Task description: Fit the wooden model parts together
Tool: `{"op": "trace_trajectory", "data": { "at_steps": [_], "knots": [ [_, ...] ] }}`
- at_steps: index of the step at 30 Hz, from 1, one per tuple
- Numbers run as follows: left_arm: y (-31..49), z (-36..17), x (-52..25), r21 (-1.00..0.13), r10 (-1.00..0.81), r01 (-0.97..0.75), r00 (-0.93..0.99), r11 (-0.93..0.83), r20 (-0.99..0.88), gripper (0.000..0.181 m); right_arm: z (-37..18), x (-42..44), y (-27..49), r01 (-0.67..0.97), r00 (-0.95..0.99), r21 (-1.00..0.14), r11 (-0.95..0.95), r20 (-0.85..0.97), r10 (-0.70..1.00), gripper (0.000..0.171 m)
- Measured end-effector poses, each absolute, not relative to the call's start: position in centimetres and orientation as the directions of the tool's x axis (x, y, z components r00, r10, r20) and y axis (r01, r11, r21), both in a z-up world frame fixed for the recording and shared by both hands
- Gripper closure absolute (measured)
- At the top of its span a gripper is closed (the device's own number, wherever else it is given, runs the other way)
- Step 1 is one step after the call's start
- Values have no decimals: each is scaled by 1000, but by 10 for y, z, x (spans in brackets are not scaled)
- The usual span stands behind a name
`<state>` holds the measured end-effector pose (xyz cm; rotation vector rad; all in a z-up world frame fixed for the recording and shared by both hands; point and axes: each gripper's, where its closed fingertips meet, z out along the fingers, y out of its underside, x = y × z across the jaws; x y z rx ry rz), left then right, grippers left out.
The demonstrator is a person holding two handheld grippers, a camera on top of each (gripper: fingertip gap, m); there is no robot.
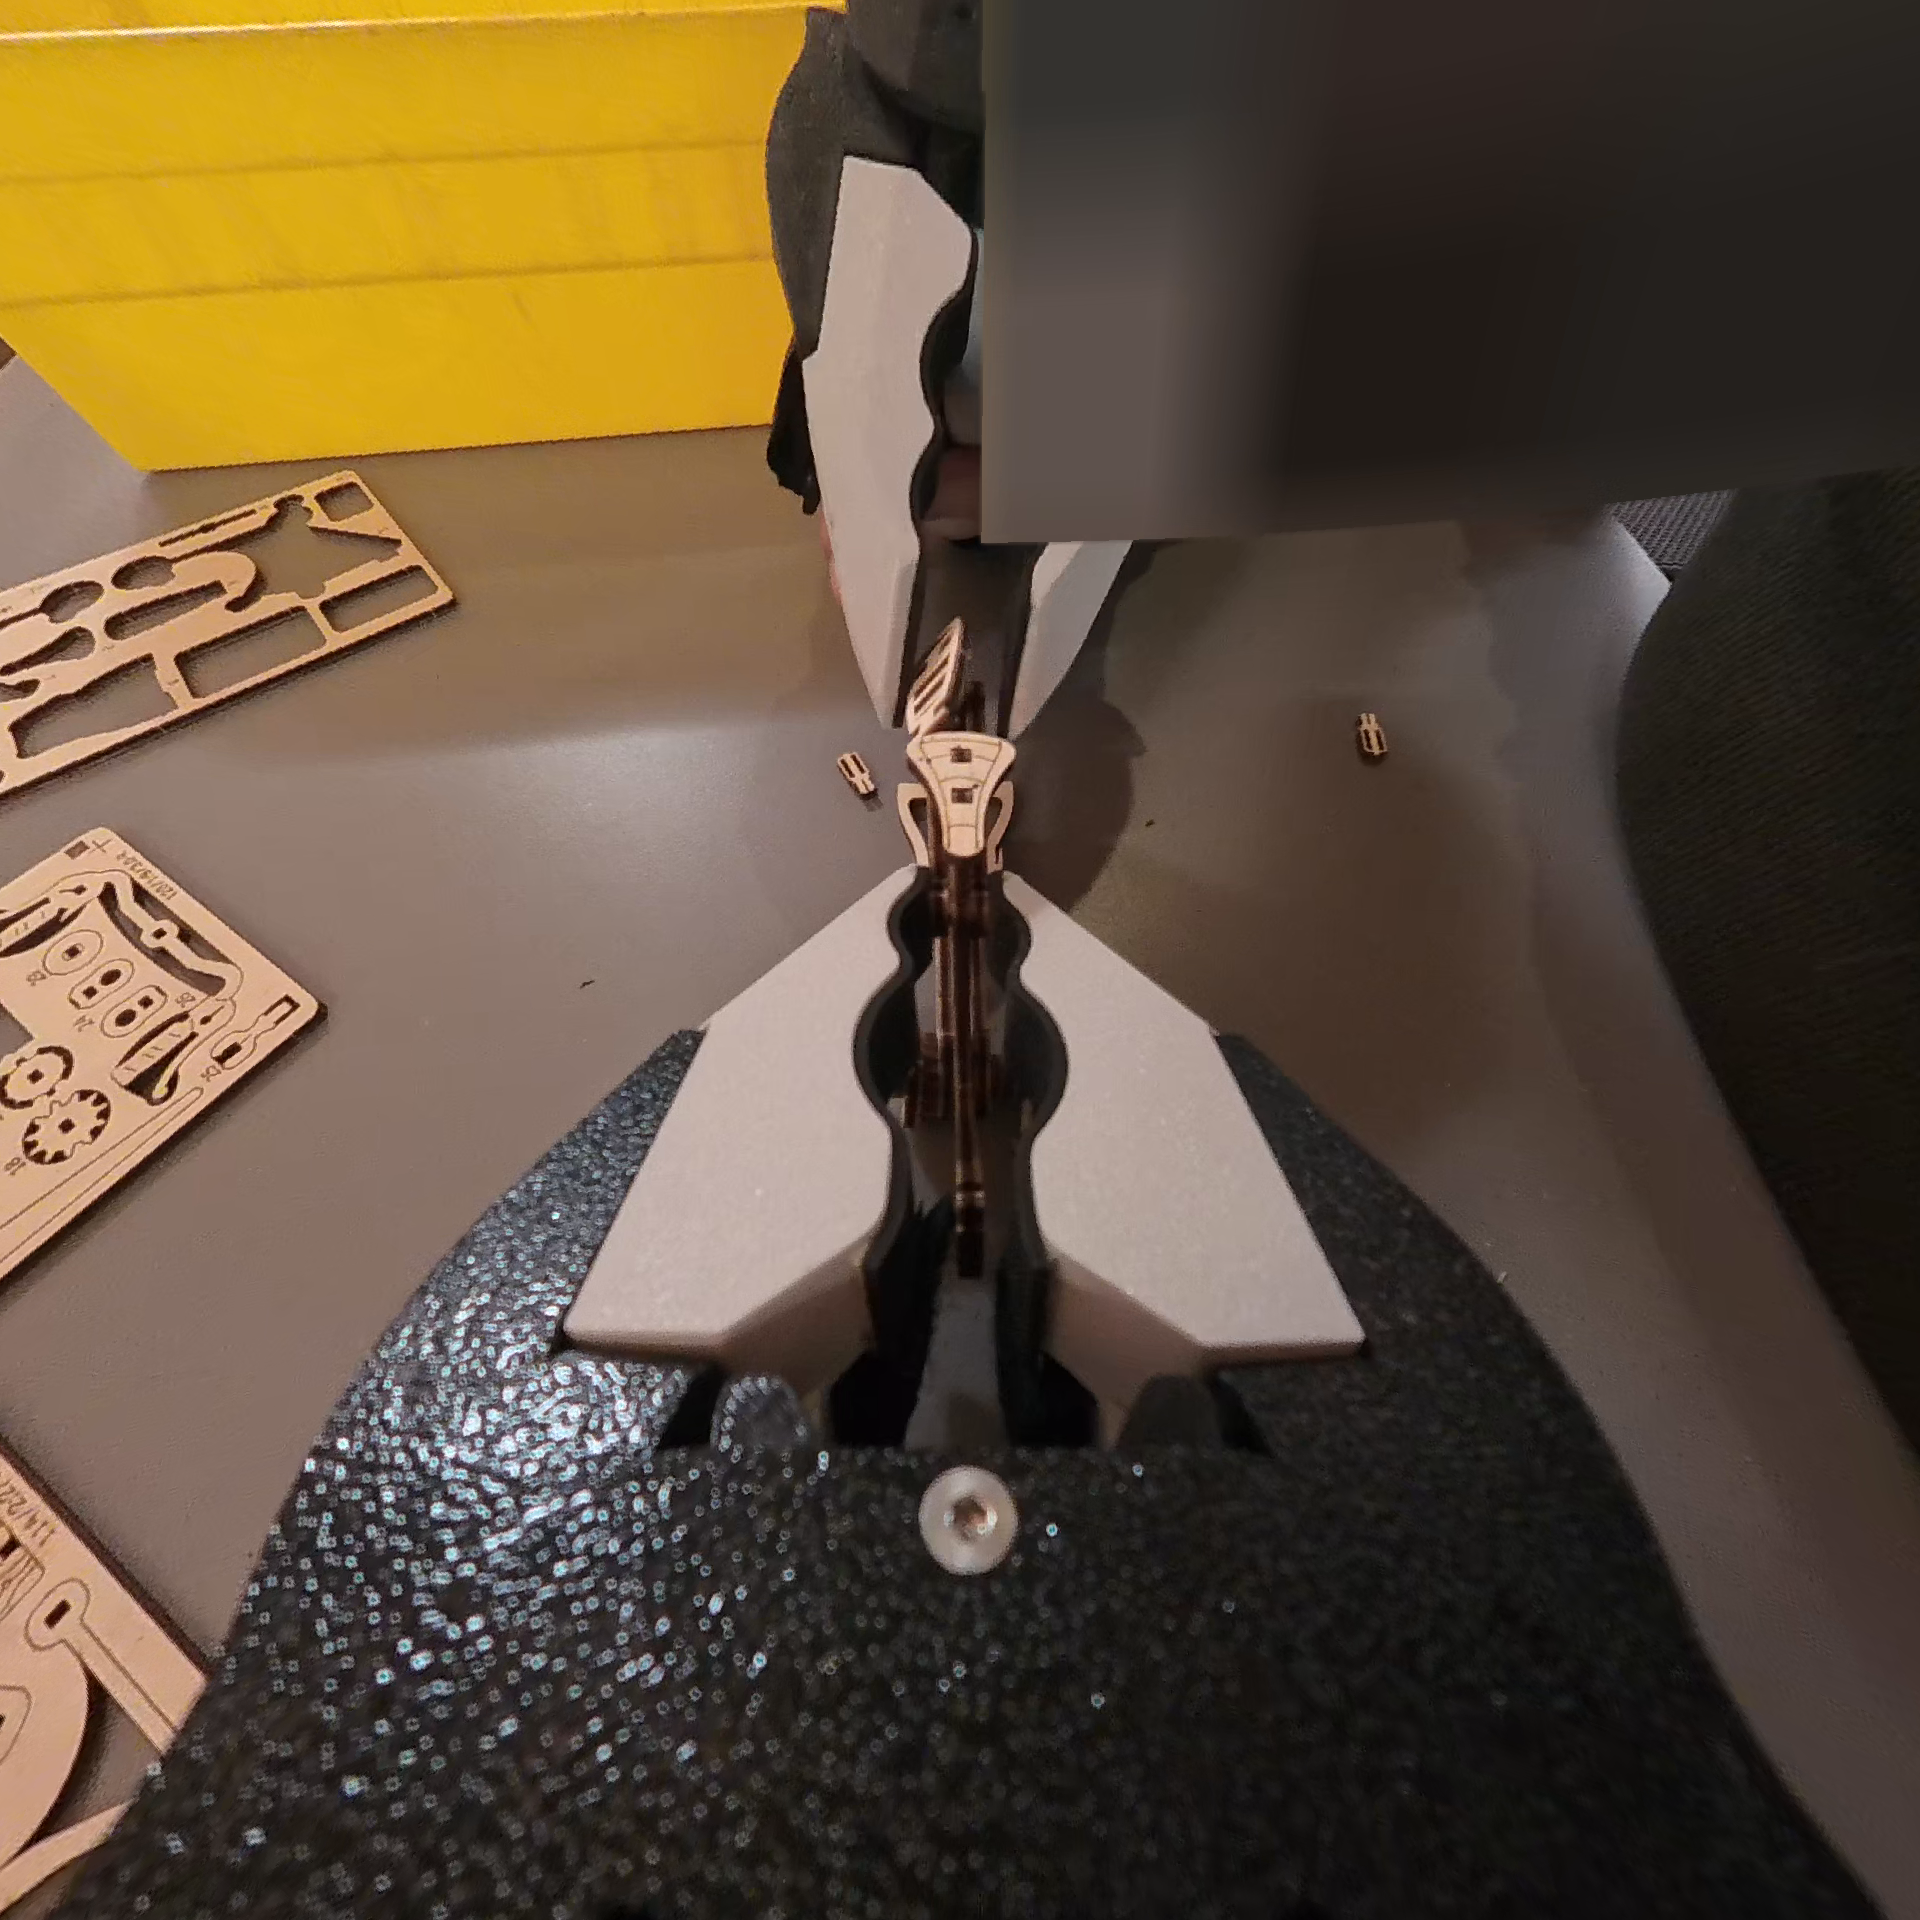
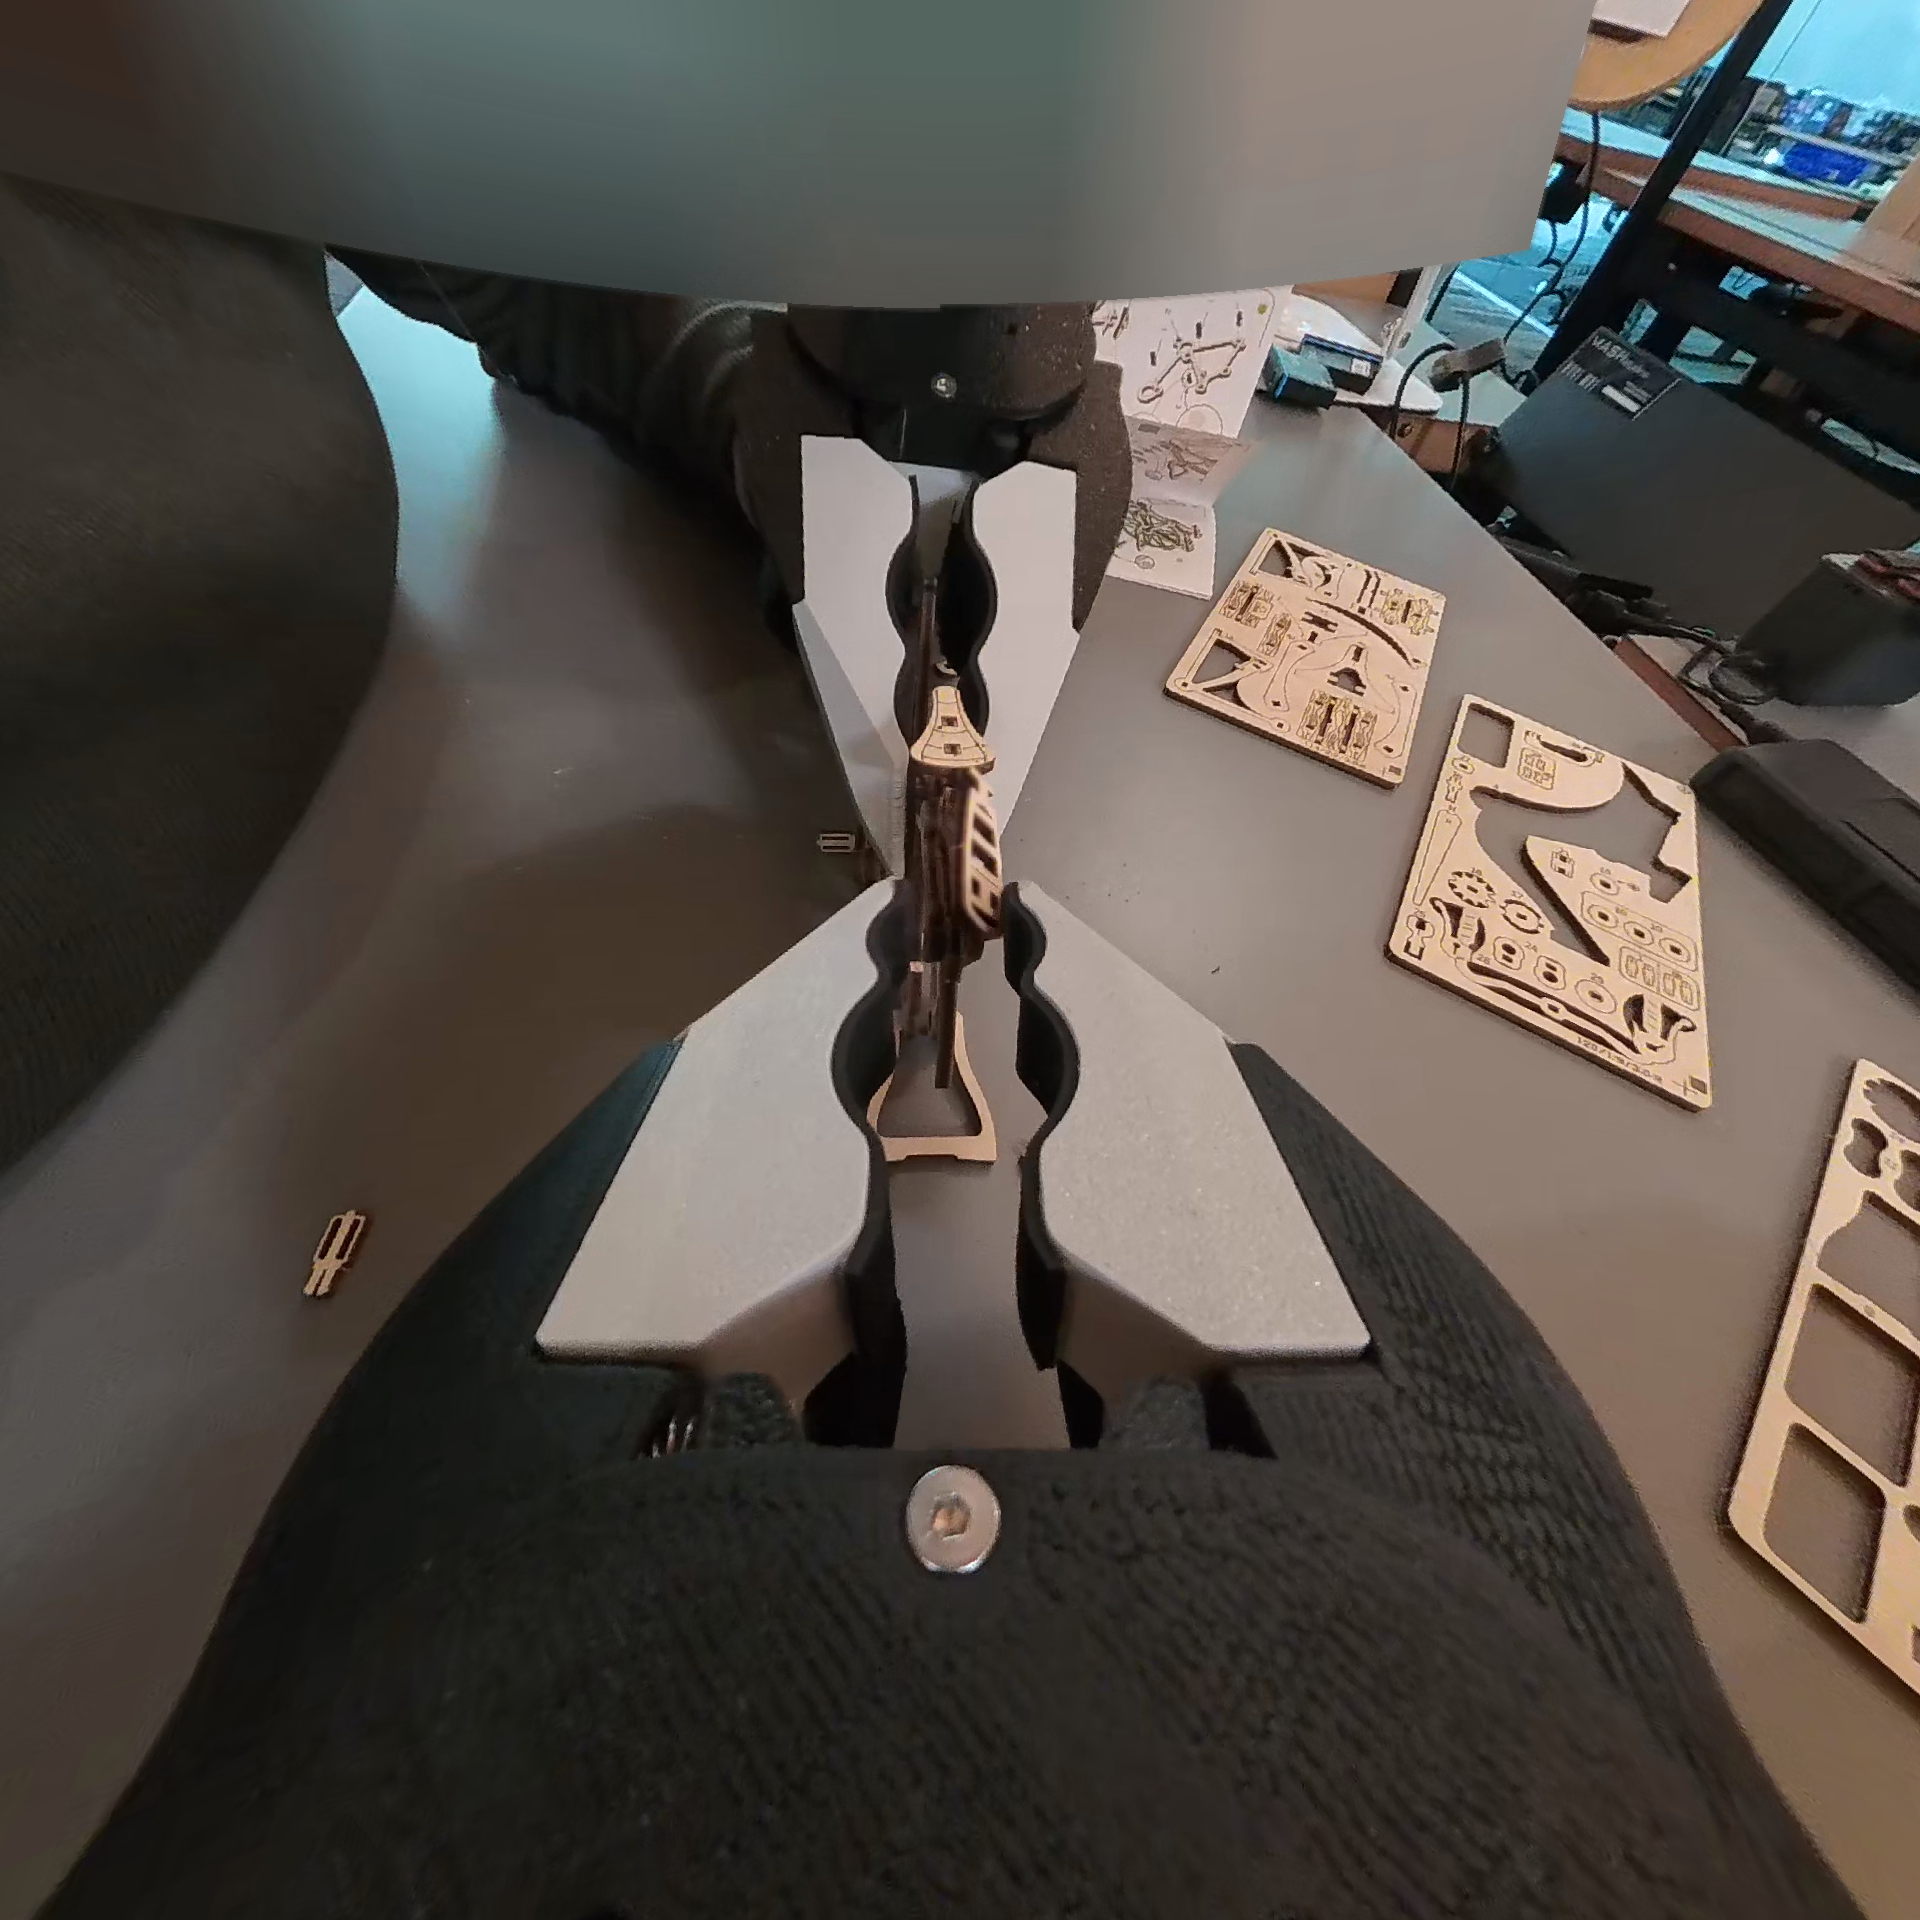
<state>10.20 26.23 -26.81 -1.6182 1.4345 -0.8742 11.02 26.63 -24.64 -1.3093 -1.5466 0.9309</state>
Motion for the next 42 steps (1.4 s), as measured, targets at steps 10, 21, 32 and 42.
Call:
{"op": "trace_trajectory", "data": {
  "at_steps": [10,21,32,42],
  "knots": [
    [262,-268,102,-892,-992,-450,123,-51,-5,174,-245,111,266,316,-57,-931,181,172,983,156],
    [262,-268,103,-891,-992,-452,123,-52,-5,174,-244,112,266,308,-60,-931,198,188,980,155],
    [266,-267,101,-895,-992,-445,125,-41,-16,174,-205,125,281,80,64,-957,280,285,956,134],
    [268,-275,102,-878,-990,-477,135,-31,-38,159,-179,151,327,27,474,-866,499,450,757,134]
  ]
}}
